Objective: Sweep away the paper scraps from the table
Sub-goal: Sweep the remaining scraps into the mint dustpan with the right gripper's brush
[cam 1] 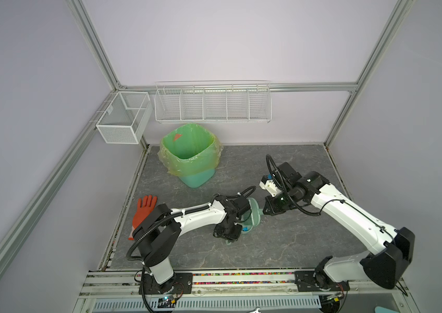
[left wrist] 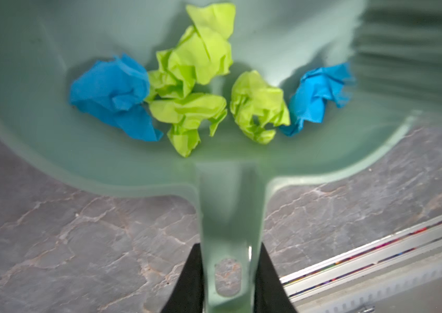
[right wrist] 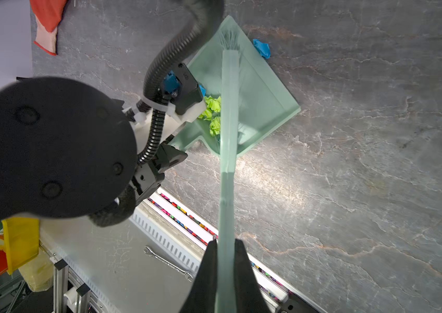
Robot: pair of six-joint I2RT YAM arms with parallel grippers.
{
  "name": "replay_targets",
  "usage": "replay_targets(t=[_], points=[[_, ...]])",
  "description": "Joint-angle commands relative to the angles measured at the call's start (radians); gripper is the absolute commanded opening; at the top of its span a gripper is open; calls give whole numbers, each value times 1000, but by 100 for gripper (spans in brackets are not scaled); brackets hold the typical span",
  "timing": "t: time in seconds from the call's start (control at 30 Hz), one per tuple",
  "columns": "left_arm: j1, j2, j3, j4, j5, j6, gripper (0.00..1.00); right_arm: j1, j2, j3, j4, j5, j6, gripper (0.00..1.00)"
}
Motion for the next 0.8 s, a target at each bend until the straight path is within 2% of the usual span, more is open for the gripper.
replay_targets(t=[0.0, 0.13, 0.3, 0.43, 0.77], points=[[6, 15, 28, -37, -19, 16, 0, -27, -20, 3, 9, 52, 31, 7], [6, -22, 19, -52, -14, 16, 0, -50, 14, 70, -4, 114, 13, 7], [6, -63, 4, -100, 34, 17, 0, -62, 119, 179, -10, 160, -36, 7], [9, -106, -18, -121, 30, 18, 0, -65, 212, 251, 0, 170, -67, 7], [23, -42, -17, -128, 25, 59, 0, -68, 388, 434, -32, 185, -103, 7]])
